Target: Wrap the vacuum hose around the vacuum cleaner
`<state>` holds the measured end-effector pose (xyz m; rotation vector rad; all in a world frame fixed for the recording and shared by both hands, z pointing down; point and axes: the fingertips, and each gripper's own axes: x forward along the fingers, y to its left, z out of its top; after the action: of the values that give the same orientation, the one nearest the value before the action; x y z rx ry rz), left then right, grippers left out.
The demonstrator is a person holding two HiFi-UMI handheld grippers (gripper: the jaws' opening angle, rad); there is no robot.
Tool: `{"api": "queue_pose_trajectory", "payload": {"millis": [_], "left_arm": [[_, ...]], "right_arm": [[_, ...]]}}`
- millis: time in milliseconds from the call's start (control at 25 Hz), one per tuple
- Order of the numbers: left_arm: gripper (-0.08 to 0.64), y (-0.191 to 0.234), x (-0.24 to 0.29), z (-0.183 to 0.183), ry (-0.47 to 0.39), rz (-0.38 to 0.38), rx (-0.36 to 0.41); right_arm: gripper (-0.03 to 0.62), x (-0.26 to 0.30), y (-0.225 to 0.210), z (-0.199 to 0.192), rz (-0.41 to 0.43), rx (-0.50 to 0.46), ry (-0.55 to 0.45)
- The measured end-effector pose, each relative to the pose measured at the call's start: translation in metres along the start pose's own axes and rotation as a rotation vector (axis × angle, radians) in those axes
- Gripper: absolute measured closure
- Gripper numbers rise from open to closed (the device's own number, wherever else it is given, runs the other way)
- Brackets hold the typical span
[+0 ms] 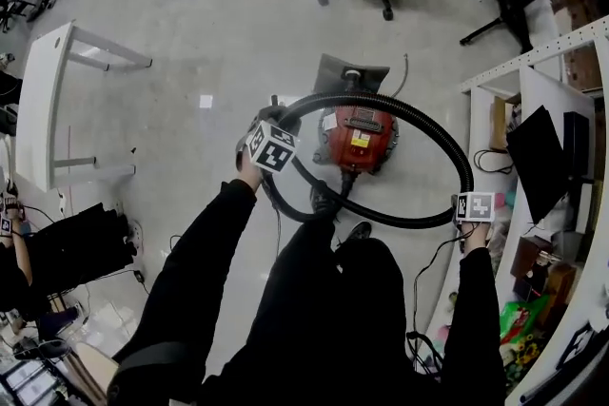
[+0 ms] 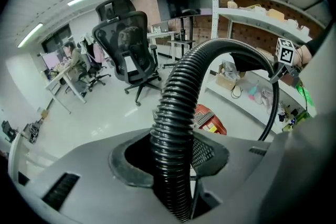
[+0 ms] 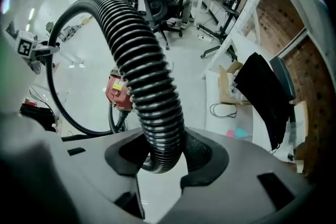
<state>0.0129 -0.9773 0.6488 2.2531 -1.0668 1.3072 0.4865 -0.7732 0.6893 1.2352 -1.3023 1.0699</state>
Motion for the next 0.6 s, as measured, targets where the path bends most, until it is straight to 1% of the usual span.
{"api": "queue_pose_trajectory", "payload": {"millis": [120, 240, 400, 520, 600], "left_arm": [[0.385, 0.018, 0.045, 0.012, 0.012, -0.007, 0.016], [0.385, 0.023, 0.090, 0.014, 0.032, -0.006, 0.061], [0.385, 0.020, 0.143, 0.005, 0.078, -0.011, 0.101], [0.385, 0.017, 0.178, 0.001, 0.096, -0.013, 0.105], [0.385, 0.017, 0.201, -0.002, 0.112, -0.012, 0.094]], "right_arm": [[0.407, 0.029, -0.014, 0.034, -0.054, -0.048, 0.004], [0.407, 0.068, -0.028, 0.051, -0.068, -0.066, 0.013], [0.406, 0.127, -0.040, 0.056, -0.044, -0.081, 0.038], [0.406, 0.170, -0.046, 0.064, -0.007, -0.054, 0.027], [0.405, 0.196, -0.044, 0.071, 0.025, -0.039, 0.016]]}}
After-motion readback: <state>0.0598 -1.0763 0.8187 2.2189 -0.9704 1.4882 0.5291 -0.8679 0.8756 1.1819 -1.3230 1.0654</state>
